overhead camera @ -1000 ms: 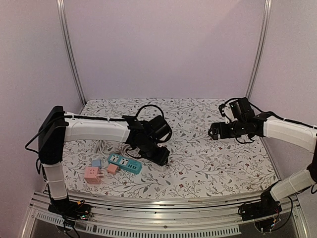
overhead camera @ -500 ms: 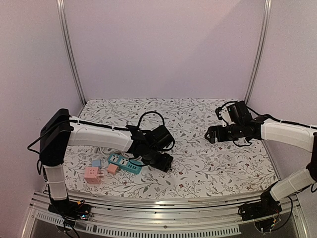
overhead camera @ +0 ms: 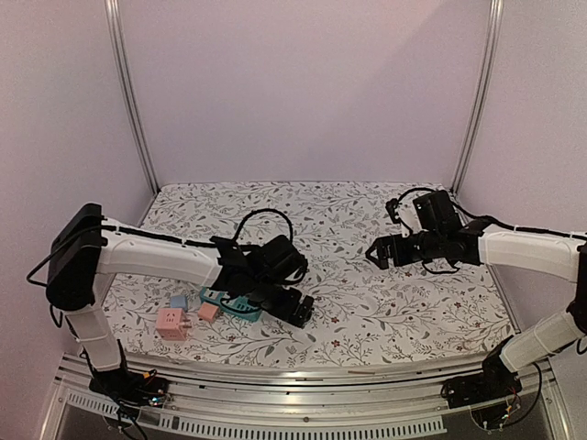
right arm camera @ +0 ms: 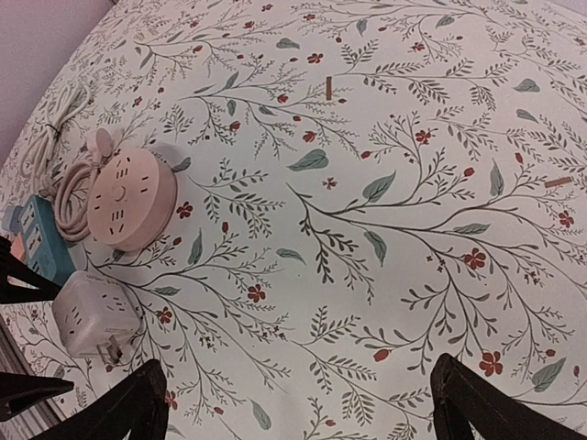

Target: Insert the plug

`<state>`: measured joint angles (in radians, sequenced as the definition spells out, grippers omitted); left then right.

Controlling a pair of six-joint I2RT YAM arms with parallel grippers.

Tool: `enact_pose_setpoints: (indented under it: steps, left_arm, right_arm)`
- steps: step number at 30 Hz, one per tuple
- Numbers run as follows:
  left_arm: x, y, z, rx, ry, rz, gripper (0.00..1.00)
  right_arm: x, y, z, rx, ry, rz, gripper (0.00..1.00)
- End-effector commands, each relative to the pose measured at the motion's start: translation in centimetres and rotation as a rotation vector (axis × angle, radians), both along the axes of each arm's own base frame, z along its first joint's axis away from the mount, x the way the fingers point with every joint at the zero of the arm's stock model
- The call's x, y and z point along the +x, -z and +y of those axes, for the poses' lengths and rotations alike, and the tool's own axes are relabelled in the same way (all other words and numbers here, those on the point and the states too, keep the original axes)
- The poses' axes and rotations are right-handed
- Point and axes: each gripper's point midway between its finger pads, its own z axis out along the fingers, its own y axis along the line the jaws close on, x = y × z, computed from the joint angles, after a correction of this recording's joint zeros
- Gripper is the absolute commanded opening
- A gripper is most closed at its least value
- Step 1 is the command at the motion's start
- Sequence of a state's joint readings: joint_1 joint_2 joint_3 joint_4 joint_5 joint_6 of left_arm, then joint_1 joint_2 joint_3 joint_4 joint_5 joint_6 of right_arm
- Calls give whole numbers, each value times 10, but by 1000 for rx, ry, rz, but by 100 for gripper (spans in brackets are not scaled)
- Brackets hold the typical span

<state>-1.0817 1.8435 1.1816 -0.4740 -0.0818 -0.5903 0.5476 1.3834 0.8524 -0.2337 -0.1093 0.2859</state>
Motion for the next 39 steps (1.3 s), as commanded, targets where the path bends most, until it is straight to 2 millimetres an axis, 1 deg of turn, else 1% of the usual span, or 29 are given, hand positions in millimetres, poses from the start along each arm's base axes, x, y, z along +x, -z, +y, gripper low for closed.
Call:
enact_pose_setpoints:
  steps: [1, 4, 7, 10, 11, 14, 15, 20, 21, 23, 24, 25, 26, 28, 30, 32, 34, 35, 39]
  left_arm:
    - [2, -32, 2, -97, 29, -60, 99]
    - [8, -42, 14, -117, 16, -100, 99]
    - [15, -49, 29, -130, -6, -138, 99]
    - [22, -57, 45, -164, -31, -172, 99]
    - [26, -59, 50, -175, -43, -180, 99]
    - [32, -64, 64, -211, -69, -200, 99]
    - [34, -65, 69, -223, -79, -208, 99]
    - [41, -70, 88, -281, -122, -229, 99]
    - [41, -71, 90, -295, -125, -231, 99]
    - [41, -73, 93, -310, -126, -228, 99]
    - [41, -73, 94, -314, -126, -227, 99]
    - [41, -73, 94, -315, -125, -228, 99]
    - [41, -73, 95, -317, -127, -228, 99]
    - [41, -71, 96, -319, -129, -225, 99]
    - [42, -71, 96, -320, -132, -225, 99]
    - [41, -70, 94, -329, -124, -215, 99]
    - [41, -70, 93, -332, -118, -210, 99]
    - [41, -70, 92, -335, -117, -208, 99]
    - [42, -70, 91, -337, -116, -207, 99]
  right_arm:
    - [-12, -3, 22, 25, -89, -49, 99]
    - [-18, -6, 34, 22, -128, -95, 99]
    - [-26, -7, 47, 2, -180, -139, 99]
    - [-36, -4, 64, -27, -253, -188, 99]
    - [-40, -2, 72, -41, -288, -209, 99]
    - [-46, 0, 90, -59, -358, -272, 99]
    - [-49, 4, 96, -62, -380, -285, 99]
    - [-58, 10, 126, -43, -493, -376, 99]
    - [-62, 10, 134, -32, -526, -396, 99]
    - [-73, 22, 147, -17, -602, -407, 99]
    - [-78, 24, 152, -11, -629, -427, 99]
    - [-82, 32, 157, -22, -659, -438, 99]
    - [-84, 34, 161, -23, -677, -457, 99]
    - [-86, 41, 169, -24, -698, -480, 99]
    - [-89, 54, 175, -25, -715, -483, 99]
    - [-92, 62, 181, -13, -732, -494, 99]
    - [-95, 66, 185, 0, -740, -511, 99]
    - [-94, 70, 185, 0, -737, -512, 99]
    - [-86, 76, 189, 0, -705, -539, 99]
